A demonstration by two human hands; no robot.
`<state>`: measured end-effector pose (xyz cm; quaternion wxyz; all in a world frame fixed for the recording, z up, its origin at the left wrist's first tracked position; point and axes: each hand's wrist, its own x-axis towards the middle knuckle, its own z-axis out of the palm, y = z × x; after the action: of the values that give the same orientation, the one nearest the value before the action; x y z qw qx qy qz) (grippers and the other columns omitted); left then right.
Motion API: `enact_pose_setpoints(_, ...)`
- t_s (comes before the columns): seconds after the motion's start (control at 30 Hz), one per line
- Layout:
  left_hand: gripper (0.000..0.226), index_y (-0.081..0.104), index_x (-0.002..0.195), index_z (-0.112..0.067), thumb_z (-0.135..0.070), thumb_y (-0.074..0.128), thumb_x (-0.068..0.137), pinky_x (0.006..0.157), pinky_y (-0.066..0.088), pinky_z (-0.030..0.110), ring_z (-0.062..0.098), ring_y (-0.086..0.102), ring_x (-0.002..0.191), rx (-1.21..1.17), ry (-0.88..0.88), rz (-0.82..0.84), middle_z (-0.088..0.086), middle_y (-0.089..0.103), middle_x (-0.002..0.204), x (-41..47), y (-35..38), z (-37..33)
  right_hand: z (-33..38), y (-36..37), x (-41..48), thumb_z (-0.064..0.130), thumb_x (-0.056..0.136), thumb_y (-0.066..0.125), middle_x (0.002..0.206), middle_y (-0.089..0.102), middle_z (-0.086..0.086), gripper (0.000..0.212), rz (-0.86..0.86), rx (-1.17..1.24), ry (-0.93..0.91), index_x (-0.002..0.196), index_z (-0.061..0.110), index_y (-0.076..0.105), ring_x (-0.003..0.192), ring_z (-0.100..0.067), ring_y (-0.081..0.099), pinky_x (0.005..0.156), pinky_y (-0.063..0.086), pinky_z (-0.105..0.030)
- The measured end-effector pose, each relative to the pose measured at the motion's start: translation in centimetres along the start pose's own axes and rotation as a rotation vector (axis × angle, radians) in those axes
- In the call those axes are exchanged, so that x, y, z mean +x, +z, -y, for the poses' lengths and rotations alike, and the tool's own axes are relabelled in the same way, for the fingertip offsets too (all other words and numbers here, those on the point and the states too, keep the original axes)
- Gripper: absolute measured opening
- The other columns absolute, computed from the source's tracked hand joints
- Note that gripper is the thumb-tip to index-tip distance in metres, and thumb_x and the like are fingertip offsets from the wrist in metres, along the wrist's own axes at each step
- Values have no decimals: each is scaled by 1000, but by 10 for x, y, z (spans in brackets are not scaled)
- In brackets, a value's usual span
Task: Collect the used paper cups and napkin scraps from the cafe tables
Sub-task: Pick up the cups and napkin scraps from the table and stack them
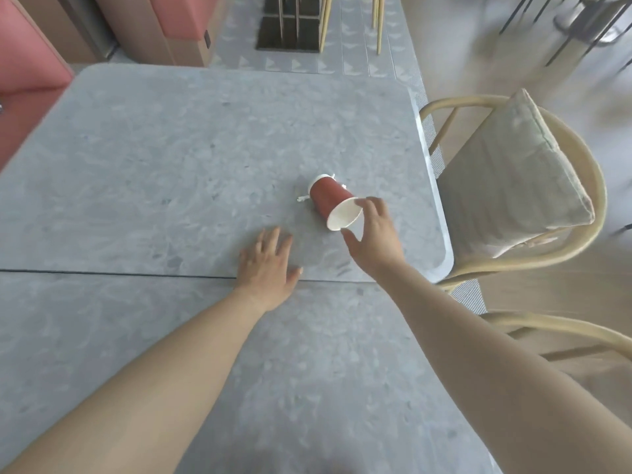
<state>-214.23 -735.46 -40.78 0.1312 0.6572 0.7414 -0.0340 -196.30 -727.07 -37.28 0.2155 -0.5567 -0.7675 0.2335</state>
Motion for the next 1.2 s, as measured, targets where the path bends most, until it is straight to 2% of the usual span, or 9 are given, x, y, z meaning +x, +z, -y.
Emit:
enact_pose_setpoints(0.17, 70, 2, 146, -26, -61, 21, 89, 110, 14, 58, 28, 2, 143, 35, 4, -28, 4, 1, 157, 10, 14, 7, -3, 10, 38, 16, 85, 58, 132, 41, -8, 53, -41, -7, -6, 133, 8, 35, 114, -25, 47, 84, 38, -27)
enact_pose_setpoints(0.33, 70, -1, 146, -27, -61, 19, 89, 111, 10, 58, 26, -2, 143, -10, 9, -40, 2, -1, 157, 10, 18, 10, -4, 20, 51, 13, 85, 56, 128, 44, -9, 46, -76, 32, 38, 127, 8, 38, 110, -25, 49, 78, 36, -27)
enact_pose_setpoints(0.57, 68, 0, 146, -29, -60, 22, 89, 115, 6, 53, 22, -6, 144, -22, 56, -33, -2, -5, 157, 4, 12, 17, 0, 27, 54, 24, 89, 57, 106, 59, -6, 20, -106, 97, 75, 103, 10, 59, 92, -21, 56, 70, 40, -28)
enact_pose_setpoints(0.7, 63, 15, 145, -23, -52, 35, 92, 113, 20, 45, 25, 11, 142, -83, 82, 13, 2, 8, 157, 3, -7, 17, 7, 14, 49, 18, 90, 56, 104, 60, -8, 16, -99, 132, -19, 100, 7, 61, 90, -24, 57, 70, 47, -33)
enact_pose_setpoints(0.8, 55, 28, 140, -20, -45, 41, 93, 101, 38, 39, 23, 33, 133, -156, 96, -18, 1, 28, 149, -5, -26, 21, 13, 0, 32, 13, 88, 57, 101, 63, -12, 14, -78, 26, -184, 98, 4, 62, 86, -29, 56, 67, 39, -28)
enact_pose_setpoints(0.87, 54, 30, 139, -20, -43, 43, 92, 99, 42, 40, 23, 34, 132, -162, 80, -18, -1, 31, 147, -15, -34, 27, 18, -9, 16, 9, 87, 58, 99, 64, -12, 11, -63, -43, -290, 95, 3, 63, 89, -31, 56, 67, 38, -28)
enact_pose_setpoints(1.03, 55, 29, 140, -20, -44, 43, 93, 96, 43, 39, 22, 34, 131, -170, 30, 11, -1, 32, 146, -32, -46, 39, 29, -24, -20, 9, 89, 57, 102, 64, -9, 13, 55, -111, -423, 95, 3, 65, 103, -31, 54, 68, 52, -45)
enact_pose_setpoints(1.1, 56, 28, 140, -20, -45, 43, 93, 96, 43, 40, 22, 34, 131, -174, 33, 26, -2, 31, 147, -34, -49, 39, 30, -28, -26, 11, 86, 61, 106, 63, -7, 15, 94, -126, -433, 98, 5, 66, 108, -28, 53, 71, 53, -45)
enact_pose_setpoints(1.2, 54, 30, 139, -20, -44, 42, 93, 98, 42, 41, 21, 35, 131, -195, 49, 40, -1, 33, 146, -27, -57, 35, 33, -36, -26, 16, 82, 67, 109, 63, -5, 21, 85, -102, -452, 102, 8, 66, 108, -26, 53, 77, 49, -33)
